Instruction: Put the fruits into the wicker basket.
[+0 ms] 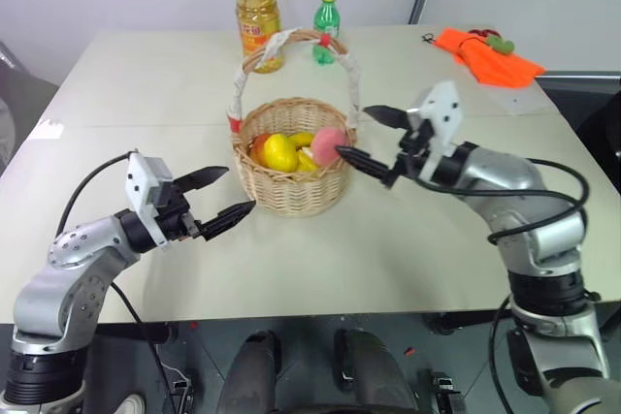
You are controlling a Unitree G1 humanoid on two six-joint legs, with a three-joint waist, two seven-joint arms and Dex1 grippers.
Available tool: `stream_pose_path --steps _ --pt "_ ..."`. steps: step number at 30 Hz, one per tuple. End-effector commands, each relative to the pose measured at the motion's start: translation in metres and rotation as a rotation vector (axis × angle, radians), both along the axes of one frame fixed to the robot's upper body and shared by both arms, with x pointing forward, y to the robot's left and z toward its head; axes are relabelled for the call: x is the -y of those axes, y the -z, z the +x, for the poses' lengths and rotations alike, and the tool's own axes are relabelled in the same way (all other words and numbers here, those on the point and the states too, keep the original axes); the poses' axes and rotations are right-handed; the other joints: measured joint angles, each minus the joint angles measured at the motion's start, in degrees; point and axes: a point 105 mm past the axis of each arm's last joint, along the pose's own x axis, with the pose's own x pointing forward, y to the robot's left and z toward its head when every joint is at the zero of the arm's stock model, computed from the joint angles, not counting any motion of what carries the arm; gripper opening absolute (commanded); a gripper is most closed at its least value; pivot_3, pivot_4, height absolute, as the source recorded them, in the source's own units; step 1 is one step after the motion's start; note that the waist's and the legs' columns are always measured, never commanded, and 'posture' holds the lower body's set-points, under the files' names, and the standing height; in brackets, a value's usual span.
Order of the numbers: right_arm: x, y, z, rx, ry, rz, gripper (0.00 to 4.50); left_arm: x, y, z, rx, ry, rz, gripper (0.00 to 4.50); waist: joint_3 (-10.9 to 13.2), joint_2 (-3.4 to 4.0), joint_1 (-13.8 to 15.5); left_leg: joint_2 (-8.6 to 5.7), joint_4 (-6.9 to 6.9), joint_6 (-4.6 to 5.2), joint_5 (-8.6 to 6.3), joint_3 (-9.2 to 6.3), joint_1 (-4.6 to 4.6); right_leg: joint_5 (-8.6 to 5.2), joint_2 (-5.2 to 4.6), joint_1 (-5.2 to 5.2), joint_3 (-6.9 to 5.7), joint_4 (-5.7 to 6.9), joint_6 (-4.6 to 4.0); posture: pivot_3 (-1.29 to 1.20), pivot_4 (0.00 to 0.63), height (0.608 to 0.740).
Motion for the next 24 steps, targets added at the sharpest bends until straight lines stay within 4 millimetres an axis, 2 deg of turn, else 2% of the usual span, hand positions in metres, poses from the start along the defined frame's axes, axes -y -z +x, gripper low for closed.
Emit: stream_pose_path --steps 1,6,10,11,13,17,19,22,24 --pt "0.002 -0.013 0.013 0.055 0.075 0.055 4.44 0.007 -0.012 0.000 0.057 0.032 -0.023 4.50 0.0 0.00 -0.2 0.06 -0.01 0.00 0.00 0.03 0.04 0.01 0.08 0.00 0.02 0.01 -0.02 0.00 0.150 0.740" --pt "-0.011 -0.007 0.044 0.029 0.172 0.092 4.44 0.012 -0.015 0.003 0.071 0.047 -0.036 4.50 0.0 0.00 -0.2 0.19 -0.04 0.00 0.00 0.07 0.06 0.07 0.27 -0.16 0.07 0.19 -0.08 0.00 0.150 0.740" --pt "-0.017 -0.002 0.059 -0.013 0.213 0.147 4.44 0.012 -0.021 0.002 0.094 0.042 -0.066 4.50 0.0 0.00 0.2 0.20 -0.05 0.00 0.00 0.10 0.02 0.09 0.25 -0.21 0.08 0.20 -0.03 0.00 0.150 0.740" --pt "-0.017 -0.001 0.061 -0.031 0.218 0.178 3.93 0.011 -0.023 0.001 0.100 0.037 -0.075 4.50 0.0 0.00 0.2 0.19 -0.05 0.00 0.00 0.11 0.01 0.09 0.22 -0.21 0.08 0.20 -0.04 0.00 0.150 0.740" --pt "-0.017 -0.002 0.063 -0.053 0.216 0.225 3.21 0.011 -0.025 0.000 0.108 0.031 -0.094 4.50 0.0 0.00 0.2 0.18 -0.05 0.00 0.00 0.16 0.01 0.09 0.20 -0.21 0.11 0.18 -0.04 0.00 0.150 0.740" --pt "-0.019 -0.009 0.057 -0.048 0.178 0.262 0.99 0.012 -0.025 -0.003 0.111 0.025 -0.111 4.50 0.0 0.00 0.1 0.19 -0.05 0.00 0.00 0.26 0.02 0.09 0.20 -0.23 0.21 0.18 -0.04 0.00 0.150 0.740" --pt "-0.016 -0.012 0.053 -0.042 0.169 0.271 0.06 0.012 -0.024 -0.003 0.110 0.024 -0.113 4.50 0.0 0.00 0.1 0.19 -0.05 0.00 0.00 0.26 0.02 0.09 0.20 -0.24 0.21 0.18 -0.04 0.00 0.150 0.740" --pt "-0.001 -0.019 0.047 -0.019 0.185 0.290 0.06 0.015 -0.024 -0.003 0.112 0.027 -0.115 4.50 0.0 0.01 0.1 0.19 -0.05 0.01 0.00 0.29 0.02 0.08 0.21 -0.26 0.24 0.18 -0.05 0.00 0.150 0.740" --pt "0.021 -0.026 0.044 0.021 0.236 0.306 0.06 0.017 -0.024 -0.003 0.114 0.031 -0.119 4.50 0.0 0.01 0.3 0.19 -0.05 0.01 0.00 0.30 0.00 0.08 0.21 -0.27 0.25 0.17 -0.04 0.00 0.150 0.740"
